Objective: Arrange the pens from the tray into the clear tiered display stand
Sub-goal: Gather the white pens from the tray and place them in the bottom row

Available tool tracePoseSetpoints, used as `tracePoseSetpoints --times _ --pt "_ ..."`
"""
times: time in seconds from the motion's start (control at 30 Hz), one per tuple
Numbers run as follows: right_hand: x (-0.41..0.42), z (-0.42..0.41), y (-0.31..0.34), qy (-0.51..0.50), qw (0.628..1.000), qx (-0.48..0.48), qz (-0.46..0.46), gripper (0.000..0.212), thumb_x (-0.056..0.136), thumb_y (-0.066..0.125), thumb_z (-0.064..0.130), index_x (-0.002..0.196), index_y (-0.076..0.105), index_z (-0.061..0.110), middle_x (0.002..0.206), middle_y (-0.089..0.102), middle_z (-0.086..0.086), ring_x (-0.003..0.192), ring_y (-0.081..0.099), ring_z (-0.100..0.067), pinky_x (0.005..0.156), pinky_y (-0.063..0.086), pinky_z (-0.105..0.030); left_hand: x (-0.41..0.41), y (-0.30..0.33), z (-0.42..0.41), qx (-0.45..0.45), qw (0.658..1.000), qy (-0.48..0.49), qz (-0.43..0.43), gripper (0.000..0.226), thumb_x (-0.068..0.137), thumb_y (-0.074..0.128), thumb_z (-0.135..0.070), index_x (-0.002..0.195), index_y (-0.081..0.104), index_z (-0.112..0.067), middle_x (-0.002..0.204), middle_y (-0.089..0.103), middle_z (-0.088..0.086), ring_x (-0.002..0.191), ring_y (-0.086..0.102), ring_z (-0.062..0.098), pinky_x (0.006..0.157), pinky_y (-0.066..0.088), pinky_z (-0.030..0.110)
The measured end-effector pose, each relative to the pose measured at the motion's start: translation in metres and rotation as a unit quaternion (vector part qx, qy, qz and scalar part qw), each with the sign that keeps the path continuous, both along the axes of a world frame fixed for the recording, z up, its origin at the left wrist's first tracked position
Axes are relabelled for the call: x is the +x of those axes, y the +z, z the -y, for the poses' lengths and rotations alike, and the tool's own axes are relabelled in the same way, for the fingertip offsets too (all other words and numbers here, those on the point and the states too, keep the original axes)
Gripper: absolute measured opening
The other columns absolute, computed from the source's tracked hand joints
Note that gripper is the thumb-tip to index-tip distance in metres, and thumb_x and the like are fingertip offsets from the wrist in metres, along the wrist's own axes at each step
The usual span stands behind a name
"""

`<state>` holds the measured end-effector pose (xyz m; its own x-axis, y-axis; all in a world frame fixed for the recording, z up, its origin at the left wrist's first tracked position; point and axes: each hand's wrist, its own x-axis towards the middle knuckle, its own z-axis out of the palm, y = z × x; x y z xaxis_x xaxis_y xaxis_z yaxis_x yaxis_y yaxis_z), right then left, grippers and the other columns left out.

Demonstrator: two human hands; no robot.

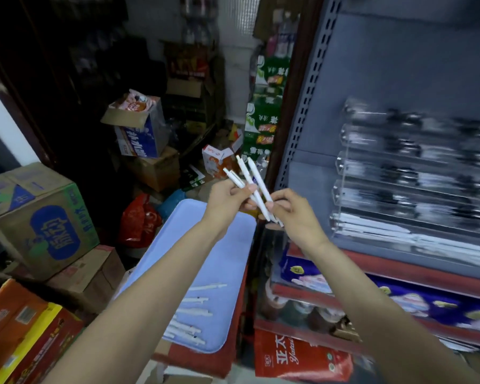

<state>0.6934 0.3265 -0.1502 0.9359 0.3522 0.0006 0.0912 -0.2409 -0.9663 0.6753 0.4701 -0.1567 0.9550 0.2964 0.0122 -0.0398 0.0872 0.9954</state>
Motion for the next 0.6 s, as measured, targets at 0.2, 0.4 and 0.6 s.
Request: tracePoseSetpoints --times 0.2,0.4,0.6 --pt "0.005 0.057 0.029 -0.012 0.999 -0.005 0.044 0.009 0.096 0.050 0.012 0.098 0.059 0.013 0.083 0.067 0.001 0.062 0.067 -0.004 0.049 0.053 -0.019 0.015 0.028 0.063 0.010 1.000 -0.020 0.015 0.008 0.089 0.059 -0.007 0.084 0.062 -0.003 0.060 0.062 0.002 0.047 0.054 0.004 0.055 0.050 0.019" --pt "0.009 0.103 0.046 -0.011 0.996 -0.056 0.064 0.011 0.095 0.052 0.009 0.092 0.061 0.015 0.080 0.068 -0.003 0.066 0.067 -0.016 0.045 0.051 -0.020 0.019 0.046 0.103 0.042 0.997 -0.060 0.026 0.008 0.091 0.056 -0.006 0.084 0.057 -0.010 0.062 0.061 0.001 0.043 0.053 -0.001 0.046 0.043 0.014" --pt "0.017 0.144 0.053 -0.119 0.971 -0.131 0.158 0.015 0.093 0.057 0.017 0.091 0.071 0.020 0.053 0.057 0.011 0.051 0.051 -0.007 0.053 0.042 -0.018 0.026 0.052 0.120 0.155 0.985 -0.063 0.046 0.013 0.092 0.057 -0.024 0.085 0.062 -0.014 0.089 0.072 0.010 0.070 0.062 0.014 0.067 0.049 0.027"
